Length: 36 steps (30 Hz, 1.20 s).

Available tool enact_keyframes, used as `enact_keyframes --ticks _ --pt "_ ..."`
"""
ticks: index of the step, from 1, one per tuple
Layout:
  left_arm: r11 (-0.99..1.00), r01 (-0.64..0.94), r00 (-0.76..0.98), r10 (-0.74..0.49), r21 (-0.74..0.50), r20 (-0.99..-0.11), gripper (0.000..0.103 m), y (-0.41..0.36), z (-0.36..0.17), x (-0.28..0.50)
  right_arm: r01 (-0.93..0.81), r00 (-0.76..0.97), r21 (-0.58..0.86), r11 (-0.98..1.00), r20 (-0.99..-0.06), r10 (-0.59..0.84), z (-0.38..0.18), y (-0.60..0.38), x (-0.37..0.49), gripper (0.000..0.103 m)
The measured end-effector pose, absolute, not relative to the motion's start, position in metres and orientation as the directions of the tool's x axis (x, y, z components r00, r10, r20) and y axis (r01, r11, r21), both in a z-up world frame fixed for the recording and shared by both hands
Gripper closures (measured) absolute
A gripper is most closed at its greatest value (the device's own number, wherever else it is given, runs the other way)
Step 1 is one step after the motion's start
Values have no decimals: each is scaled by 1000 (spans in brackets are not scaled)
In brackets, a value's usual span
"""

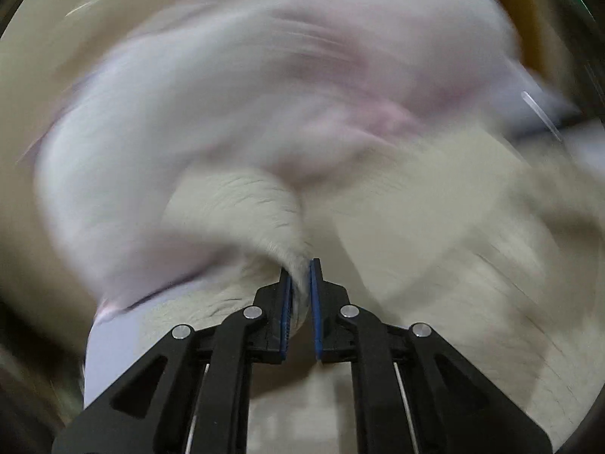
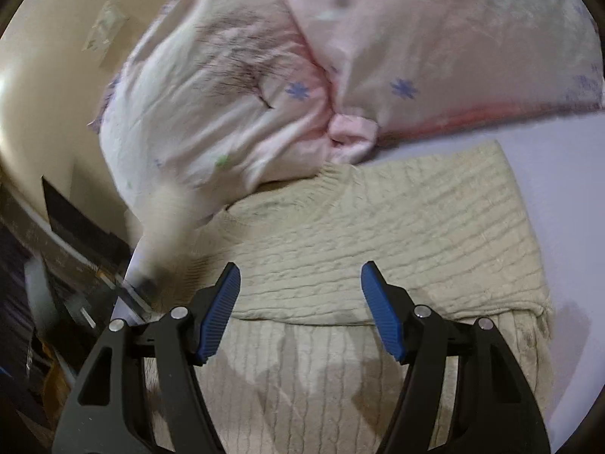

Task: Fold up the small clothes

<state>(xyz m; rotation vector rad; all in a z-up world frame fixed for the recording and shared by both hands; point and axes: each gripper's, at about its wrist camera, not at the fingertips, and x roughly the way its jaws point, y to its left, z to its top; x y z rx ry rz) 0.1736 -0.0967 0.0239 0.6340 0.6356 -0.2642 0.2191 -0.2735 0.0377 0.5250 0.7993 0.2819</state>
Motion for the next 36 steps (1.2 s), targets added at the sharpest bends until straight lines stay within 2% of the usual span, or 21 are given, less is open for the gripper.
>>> enact_keyframes --ticks 1,3,4,6,8,15,18,19,20,25,27,28,30,32,33,34,35,36 --pt "725 457 772 -35 515 -635 93 -118 6 165 -30 662 558 830 -610 434 34 -278 220 37" --pt "621 443 824 1 646 -567 78 -141 -17 144 -8 656 582 813 -611 444 29 -288 219 37" --pt "596 447 839 -21 667 -543 75 -141 -17 132 -8 658 587 810 -606 446 29 -290 219 41" --pt "635 444 838 -44 632 -544 51 -129 -3 121 -10 647 594 804 -609 459 27 -293 220 50" --pt "715 458 814 -98 528 -573 43 -103 18 110 2 632 602 798 -619 466 23 -292 224 59" --pt "927 366 678 -201 87 -707 43 24 42 88 86 571 563 822 -704 423 4 -291 241 62" --pt "954 299 662 -210 -3 -719 40 60 40 79 56 524 528 847 -738 425 -4 -275 248 81" --pt "957 288 660 -214 -20 -720 40 65 39 77 13 530 518 856 -729 433 -1 -268 248 95" --pt "960 275 655 -226 -51 -721 40 71 38 74 -10 540 528 849 -712 449 2 -266 247 96" --pt "955 264 645 -280 -136 -711 39 81 36 68 -12 705 490 872 -614 354 45 -290 228 98" --pt "945 289 631 -307 -150 -712 38 74 34 70 68 771 445 893 -591 236 56 -311 218 98" --pt "942 301 626 -312 -148 -715 38 72 33 69 117 781 420 900 -599 177 56 -322 215 98" --pt "936 321 613 -323 -147 -721 37 66 29 69 206 727 345 916 -680 93 44 -332 219 95" --pt "932 333 600 -328 -145 -730 37 61 26 70 278 675 307 910 -737 42 35 -340 219 90" --pt "931 334 599 -328 -144 -731 37 60 25 70 288 692 310 906 -721 26 38 -342 215 88" --pt "932 335 598 -326 -141 -732 37 60 25 70 265 733 321 909 -679 27 45 -342 209 74" --pt "933 332 599 -322 -139 -733 37 60 25 70 235 756 325 916 -654 38 49 -340 206 66" --pt "934 329 600 -320 -139 -733 36 61 25 69 195 769 320 927 -636 58 52 -334 205 66"
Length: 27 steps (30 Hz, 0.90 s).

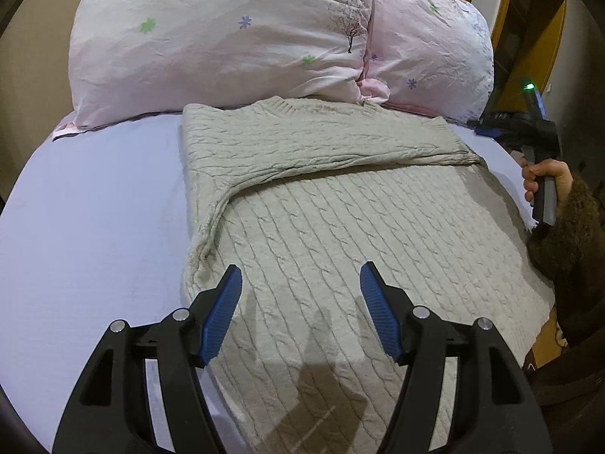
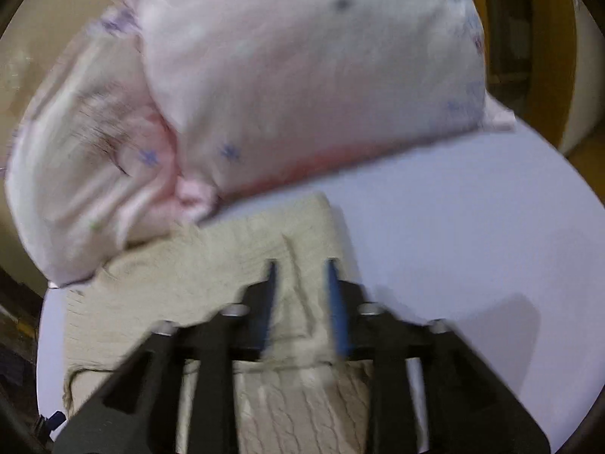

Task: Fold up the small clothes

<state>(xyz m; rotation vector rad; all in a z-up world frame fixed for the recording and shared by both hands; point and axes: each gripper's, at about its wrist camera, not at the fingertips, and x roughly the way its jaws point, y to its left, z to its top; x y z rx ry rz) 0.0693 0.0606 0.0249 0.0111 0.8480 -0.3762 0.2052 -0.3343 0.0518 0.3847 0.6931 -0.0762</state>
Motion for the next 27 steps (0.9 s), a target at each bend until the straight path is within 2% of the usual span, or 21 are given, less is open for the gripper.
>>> enact_keyframes --ticks 1,3,4,7,9,11,13,16,20,27 --pt "935 324 601 -319 -141 -732 36 62 25 69 169 769 315 934 -635 75 53 -331 205 66" --pt "938 316 604 -316 -145 -731 36 63 26 68 112 713 281 953 -691 120 40 -312 218 66" --pt "939 310 606 -315 -147 -730 36 64 27 67 101 598 222 970 -793 119 16 -302 234 63" --pt "941 289 610 -322 -175 -724 36 72 29 58 66 605 145 987 -793 76 6 -294 230 60" --pt "935 279 611 -347 -217 -711 25 83 32 45 53 623 253 966 -764 166 10 -304 210 58" --pt "930 270 620 -365 -248 -694 19 96 34 30 -9 638 365 931 -714 286 18 -315 186 43" --pt "928 252 614 -371 -273 -696 18 110 34 19 -58 628 440 896 -682 375 19 -326 150 33" --pt "917 231 573 -398 -325 -716 19 120 30 9 -102 600 509 854 -654 461 21 -335 106 33" --pt "852 251 509 -520 -460 -686 20 130 24 -25 -154 536 566 810 -641 550 18 -353 28 33" --pt "795 236 399 -604 -559 -690 20 132 1 -69 2 432 636 771 -696 573 -11 -380 -54 33"
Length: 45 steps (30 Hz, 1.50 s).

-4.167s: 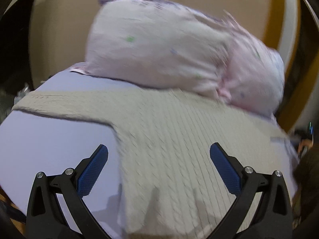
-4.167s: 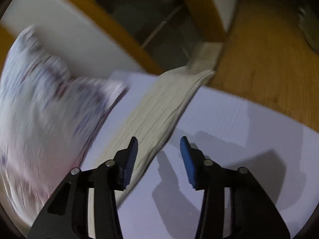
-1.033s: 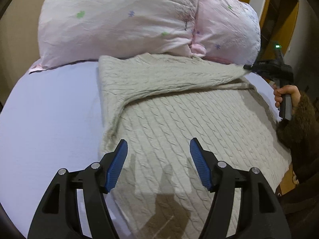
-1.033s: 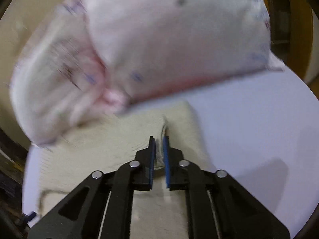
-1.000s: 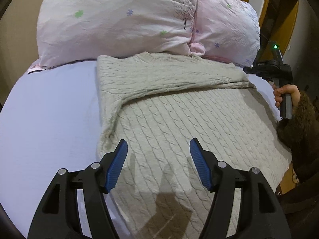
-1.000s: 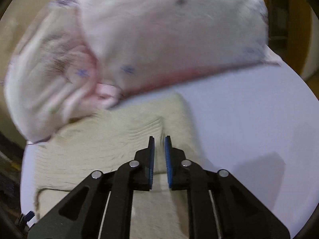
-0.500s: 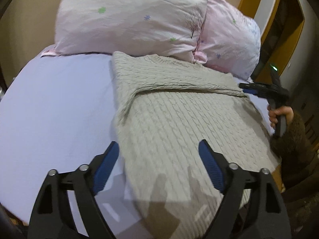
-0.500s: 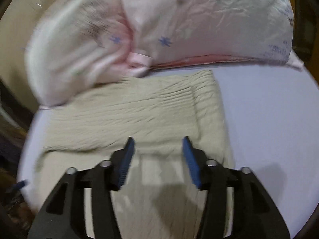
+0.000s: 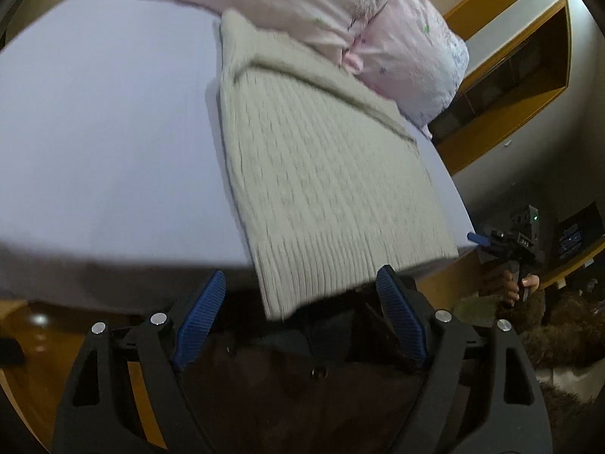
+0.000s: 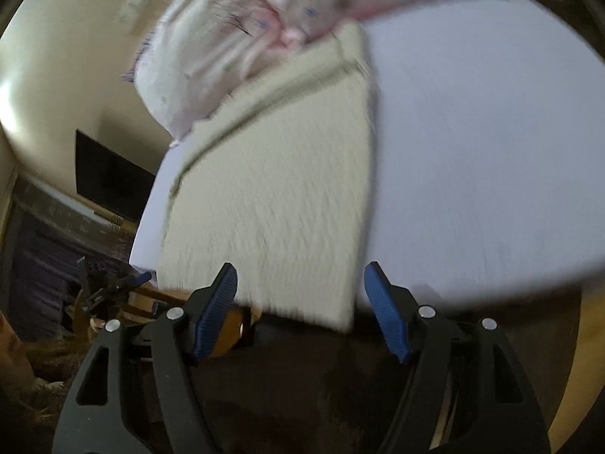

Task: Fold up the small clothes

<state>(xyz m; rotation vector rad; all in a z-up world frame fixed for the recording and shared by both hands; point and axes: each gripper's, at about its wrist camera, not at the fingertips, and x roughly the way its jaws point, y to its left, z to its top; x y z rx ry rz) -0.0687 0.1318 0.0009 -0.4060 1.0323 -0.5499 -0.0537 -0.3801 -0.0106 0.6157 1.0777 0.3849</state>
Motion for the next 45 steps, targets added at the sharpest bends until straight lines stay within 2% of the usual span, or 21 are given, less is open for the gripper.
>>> enact_keyframes --ticks 3,5,8,9,10,11,12,14,16,17,18,19,21,25,28,32,34,36,42,43,45 --pt "763 216 361 -642 -609 -676 20 127 -14 -66 67 396 686 724 -684 612 -38 -383 -53 37" --pt "749 199 337 -658 -632 -674 20 121 -22 -60 77 386 741 667 -639 666 -53 -381 -45 56" --pt "728 184 330 -679 -660 -656 25 116 -25 -54 87 345 753 652 -637 690 -68 -375 -40 69" --pt "719 180 330 -687 -672 -647 31 115 -25 -53 87 341 748 658 -643 686 -69 -374 -38 75" --pt "715 178 331 -690 -676 -643 35 114 -25 -53 75 347 773 630 -613 710 -70 -374 -39 92" --pt "714 175 331 -691 -678 -643 43 112 -25 -53 61 359 787 613 -591 722 -67 -375 -41 95" --pt "710 173 330 -695 -683 -639 52 111 -24 -53 49 374 794 606 -578 725 -64 -376 -41 95" --pt "698 164 334 -704 -697 -627 61 111 -24 -52 40 382 800 599 -566 731 -64 -376 -38 94" --pt "687 147 339 -711 -712 -616 65 112 -25 -49 40 379 814 580 -550 745 -66 -376 -35 94" --pt "689 140 343 -707 -711 -618 73 113 -25 -49 33 390 810 586 -550 739 -66 -374 -33 95" --pt "695 128 346 -700 -708 -625 91 113 -26 -49 18 401 800 599 -555 729 -63 -373 -33 95" --pt "689 116 346 -703 -716 -621 96 114 -27 -49 0 414 792 611 -556 721 -61 -372 -35 96" --pt "668 129 365 -720 -733 -591 96 118 -19 -50 -48 464 772 634 -545 698 -42 -370 -34 97" --pt "673 224 463 -710 -705 -531 96 126 28 -36 -156 611 755 636 -432 663 14 -379 -9 97" --pt "720 287 544 -665 -632 -511 96 128 67 1 -219 714 751 623 -312 627 56 -390 41 97" --pt "784 248 654 -569 -569 -498 96 126 98 94 -213 794 750 626 -240 558 73 -398 122 97" --pt "805 195 684 -521 -560 -510 96 124 94 136 -148 819 747 649 -275 503 64 -398 165 97" --pt "836 125 697 -458 -535 -552 96 120 79 192 -32 820 730 682 -371 436 41 -394 216 97" --pt "857 -18 607 -400 -515 -687 96 116 22 273 139 786 692 708 -512 346 -3 -384 266 96" --pt "847 -27 598 -412 -531 -687 96 119 17 276 167 778 682 712 -535 330 -8 -383 270 91" --pt "793 -52 575 -473 -607 -668 96 131 7 281 215 749 656 724 -586 308 -17 -383 273 62"
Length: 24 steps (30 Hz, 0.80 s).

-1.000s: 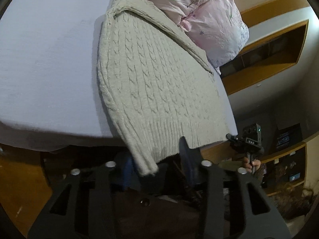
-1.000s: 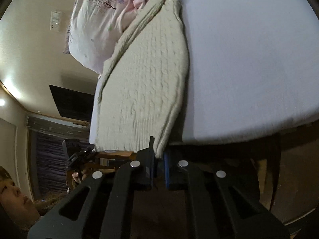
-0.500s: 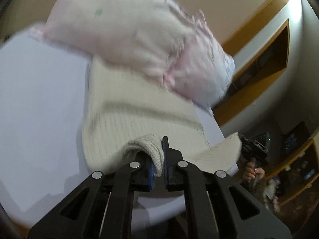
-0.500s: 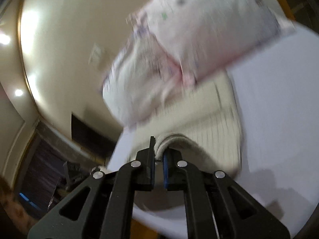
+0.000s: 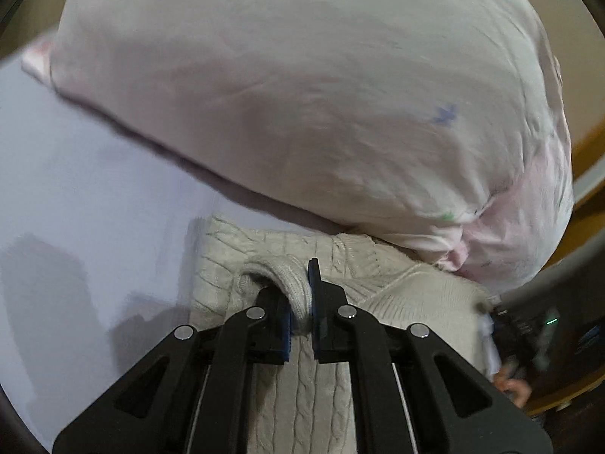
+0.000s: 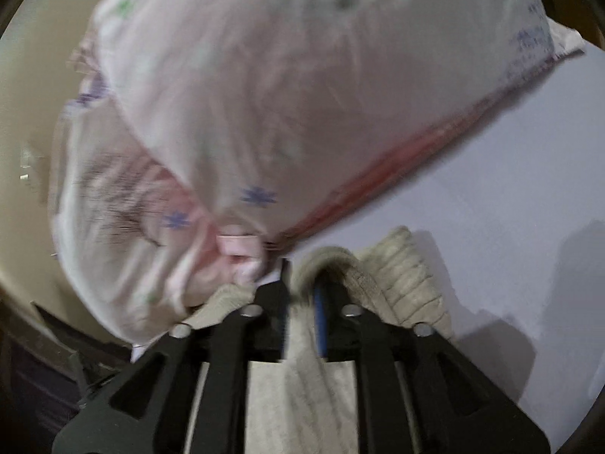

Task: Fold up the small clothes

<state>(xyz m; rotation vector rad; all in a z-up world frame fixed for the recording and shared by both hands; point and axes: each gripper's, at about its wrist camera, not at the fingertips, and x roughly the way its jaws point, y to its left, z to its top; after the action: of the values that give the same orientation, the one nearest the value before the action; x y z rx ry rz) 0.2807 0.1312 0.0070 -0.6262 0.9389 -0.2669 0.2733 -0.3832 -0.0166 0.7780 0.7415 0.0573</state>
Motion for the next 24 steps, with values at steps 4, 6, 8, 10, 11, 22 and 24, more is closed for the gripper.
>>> enact_keyframes --ticks 4,6,8,10,11,22,24 --pt "457 -149 595 -667 -877 -449 73 174 -10 278 176 776 630 756 -561 287 -6 -378 261 36" --pt "412 -180 677 -607 -893 -416 15 196 -1 264 135 802 642 755 -518 297 5 -374 255 30" --pt "522 -145 720 -527 -841 -452 15 204 18 248 69 807 651 756 -482 341 7 -369 248 24" --pt "597 -135 683 -521 -791 -511 15 203 23 235 153 691 550 821 -653 309 -12 -361 262 22" --pt "615 -134 666 -524 -777 -530 15 203 22 229 136 709 526 840 -644 288 -8 -356 263 26" --pt "817 -83 499 -461 -570 -734 41 143 -6 207 -70 840 754 654 -310 446 -5 -392 201 20" --pt "823 -107 532 -427 -558 -731 57 146 -8 207 -50 841 789 613 -298 452 -13 -398 200 19"
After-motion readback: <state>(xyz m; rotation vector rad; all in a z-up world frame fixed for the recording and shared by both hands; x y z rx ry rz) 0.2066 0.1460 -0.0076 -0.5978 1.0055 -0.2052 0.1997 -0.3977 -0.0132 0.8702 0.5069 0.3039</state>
